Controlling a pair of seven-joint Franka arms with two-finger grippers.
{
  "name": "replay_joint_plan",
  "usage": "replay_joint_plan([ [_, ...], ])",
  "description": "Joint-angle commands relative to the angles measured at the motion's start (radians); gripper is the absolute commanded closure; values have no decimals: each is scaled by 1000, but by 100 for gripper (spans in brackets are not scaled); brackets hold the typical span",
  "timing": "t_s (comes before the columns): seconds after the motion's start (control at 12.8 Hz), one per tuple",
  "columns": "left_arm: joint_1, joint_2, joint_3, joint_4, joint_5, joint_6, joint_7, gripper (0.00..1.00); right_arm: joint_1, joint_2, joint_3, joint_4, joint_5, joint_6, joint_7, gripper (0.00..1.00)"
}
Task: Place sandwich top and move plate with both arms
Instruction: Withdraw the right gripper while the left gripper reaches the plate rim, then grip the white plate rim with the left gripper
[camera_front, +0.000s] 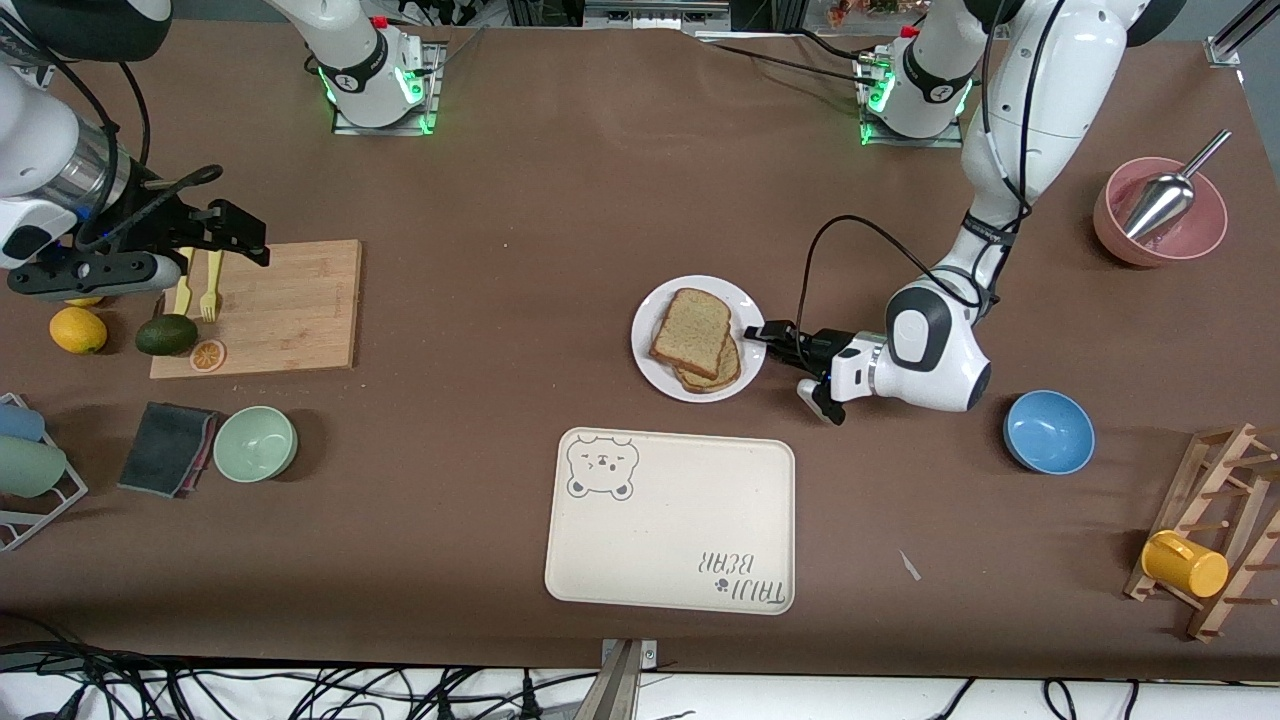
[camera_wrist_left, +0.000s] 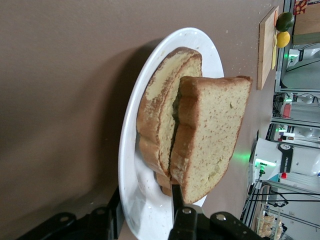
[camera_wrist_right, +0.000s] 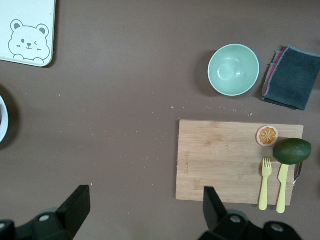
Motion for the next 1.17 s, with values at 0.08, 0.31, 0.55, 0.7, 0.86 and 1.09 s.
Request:
replay_joint_plan([
  [0.08,-23,10,7,-15,-48,33,44,68,-13,-4,10,-9,-7,9,-3,0],
  [0.31,-23,29,7,-13,-65,35,87,94,-16,4,10,-7,-22,9,-13,0],
  [0.55,-13,31,6,-10,-69,24,87,100,-19,10,13,-7,-70,18,-13,0],
  [0.7,-7,31,6,-9,-75,17,82,100,-20,8,13,-7,-70,15,-13,0],
  [0.86,17,31,7,-1,-123,-37,65,100,-20,2,13,-9,-70,15,-13,0],
  [1.09,49,27,7,54,-131,-100,-75,100,-16,-3,11,-6,-67,8,-11,0],
])
